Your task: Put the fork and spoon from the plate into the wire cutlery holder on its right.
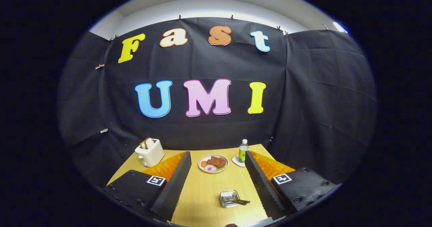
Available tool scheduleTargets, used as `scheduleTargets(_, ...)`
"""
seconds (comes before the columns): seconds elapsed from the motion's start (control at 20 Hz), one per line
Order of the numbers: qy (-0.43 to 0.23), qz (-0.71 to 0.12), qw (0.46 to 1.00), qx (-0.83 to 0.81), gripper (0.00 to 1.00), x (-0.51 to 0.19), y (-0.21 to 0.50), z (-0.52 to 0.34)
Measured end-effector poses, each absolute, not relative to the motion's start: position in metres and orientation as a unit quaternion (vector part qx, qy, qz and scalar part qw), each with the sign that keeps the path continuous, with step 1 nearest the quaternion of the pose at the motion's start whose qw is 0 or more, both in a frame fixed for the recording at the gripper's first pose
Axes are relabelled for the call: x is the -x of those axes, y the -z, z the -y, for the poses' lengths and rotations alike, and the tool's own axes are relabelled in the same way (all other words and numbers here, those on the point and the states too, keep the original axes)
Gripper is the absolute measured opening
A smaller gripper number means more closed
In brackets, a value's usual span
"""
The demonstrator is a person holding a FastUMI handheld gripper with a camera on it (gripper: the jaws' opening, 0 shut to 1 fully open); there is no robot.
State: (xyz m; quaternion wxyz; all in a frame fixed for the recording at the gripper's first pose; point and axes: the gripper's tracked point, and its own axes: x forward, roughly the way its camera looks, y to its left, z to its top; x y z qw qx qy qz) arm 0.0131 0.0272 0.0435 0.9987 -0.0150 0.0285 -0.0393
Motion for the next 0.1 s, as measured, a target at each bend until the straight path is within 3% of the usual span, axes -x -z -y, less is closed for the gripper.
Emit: scheduleTargets(0.1, 0.045, -0.023, 0.998, 0.03, 1.0, -0.0159, -0.0478, -0.0166)
